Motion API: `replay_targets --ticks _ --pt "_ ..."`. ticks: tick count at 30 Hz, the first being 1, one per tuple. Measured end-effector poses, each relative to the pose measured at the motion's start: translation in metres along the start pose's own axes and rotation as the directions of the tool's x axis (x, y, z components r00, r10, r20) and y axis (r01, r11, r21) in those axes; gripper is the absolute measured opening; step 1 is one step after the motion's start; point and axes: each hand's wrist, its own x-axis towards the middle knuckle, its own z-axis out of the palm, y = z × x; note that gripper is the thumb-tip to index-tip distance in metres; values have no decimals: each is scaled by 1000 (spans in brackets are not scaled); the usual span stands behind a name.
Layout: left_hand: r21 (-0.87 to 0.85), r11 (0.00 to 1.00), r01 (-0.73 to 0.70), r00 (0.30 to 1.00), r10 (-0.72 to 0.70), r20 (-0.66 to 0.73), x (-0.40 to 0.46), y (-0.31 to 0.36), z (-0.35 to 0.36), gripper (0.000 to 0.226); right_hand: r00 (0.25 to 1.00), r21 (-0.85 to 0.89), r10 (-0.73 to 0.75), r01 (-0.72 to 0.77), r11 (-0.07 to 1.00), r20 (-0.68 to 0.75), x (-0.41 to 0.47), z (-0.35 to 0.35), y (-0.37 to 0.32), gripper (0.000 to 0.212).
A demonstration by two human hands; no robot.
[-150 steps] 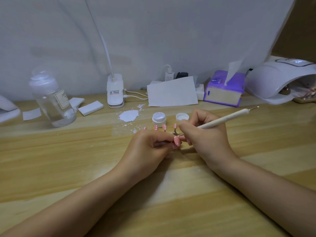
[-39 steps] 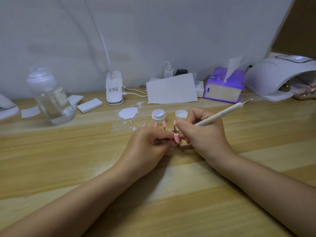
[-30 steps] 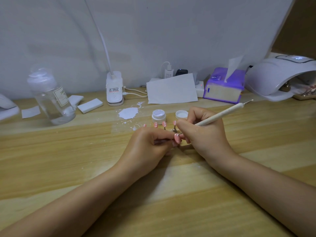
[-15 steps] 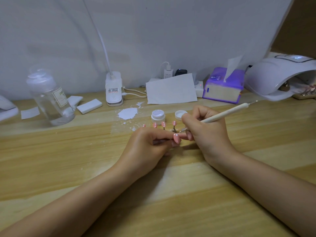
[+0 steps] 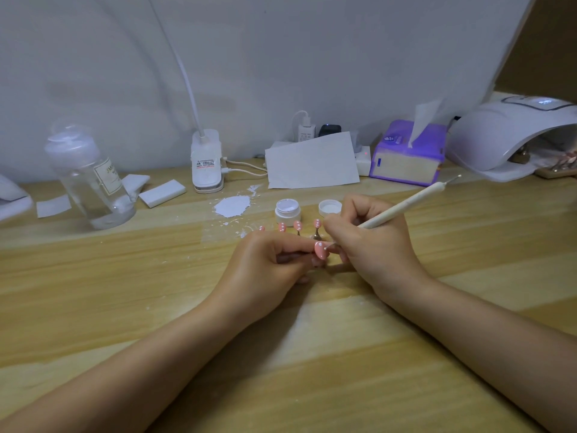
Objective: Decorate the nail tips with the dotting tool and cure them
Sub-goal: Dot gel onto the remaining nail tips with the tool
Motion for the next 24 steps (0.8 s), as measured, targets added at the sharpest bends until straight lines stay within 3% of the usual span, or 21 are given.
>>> replay_targets --ticks 24 --pt "29 1000 11 1000 -10 -16 1 0 0 26 998 7 -27 27 1000 64 -1 1 0 42"
